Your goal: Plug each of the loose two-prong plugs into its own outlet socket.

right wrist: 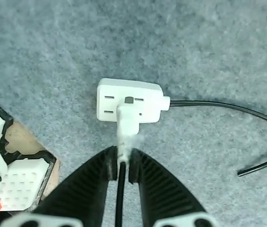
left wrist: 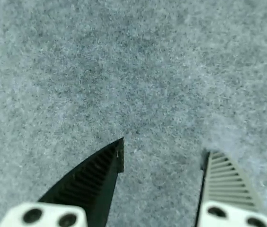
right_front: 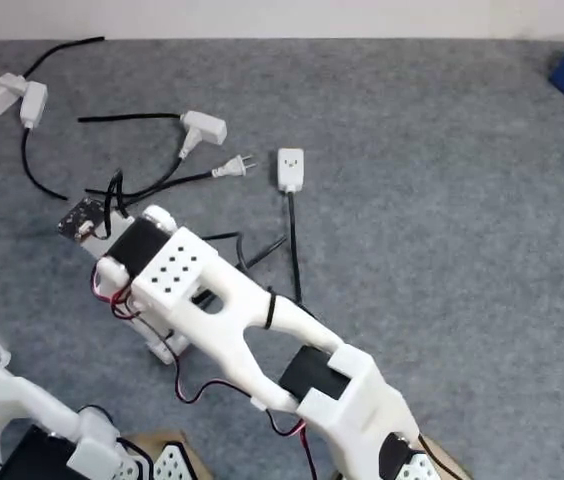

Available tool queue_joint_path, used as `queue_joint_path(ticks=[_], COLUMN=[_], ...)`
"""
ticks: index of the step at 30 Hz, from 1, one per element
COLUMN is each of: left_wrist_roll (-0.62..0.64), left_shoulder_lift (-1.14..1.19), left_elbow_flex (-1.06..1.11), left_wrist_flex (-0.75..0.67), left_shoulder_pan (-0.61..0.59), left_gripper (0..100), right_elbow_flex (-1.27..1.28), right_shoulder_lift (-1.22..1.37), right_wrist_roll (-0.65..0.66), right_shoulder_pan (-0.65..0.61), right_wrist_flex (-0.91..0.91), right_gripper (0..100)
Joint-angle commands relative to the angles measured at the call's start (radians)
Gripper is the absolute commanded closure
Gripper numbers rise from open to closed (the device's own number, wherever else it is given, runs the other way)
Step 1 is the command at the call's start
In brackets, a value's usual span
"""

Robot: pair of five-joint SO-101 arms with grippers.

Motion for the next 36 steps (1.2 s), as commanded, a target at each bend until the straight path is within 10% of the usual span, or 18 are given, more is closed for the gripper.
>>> queue_joint_path(ticks=[1,36], left_wrist_roll=[-0.006,-0.006], left_shoulder_lift=[-0.010,-0.012], left_elbow_flex=[-0.010,-0.007], left_wrist_flex=[-0.015,-0.014], left_shoulder_pan=[-0.005,-0.010], left_gripper=[72,72], right_elbow_flex=[-0.002,0.059], right_shoulder_lift=[-0.015,0.206], right_wrist_roll=[-0.011,0.002], right_shoulder_pan=[-0.002,0.041], right_wrist_flex=[0.021,-0.070], right_gripper=[99.1,99.1])
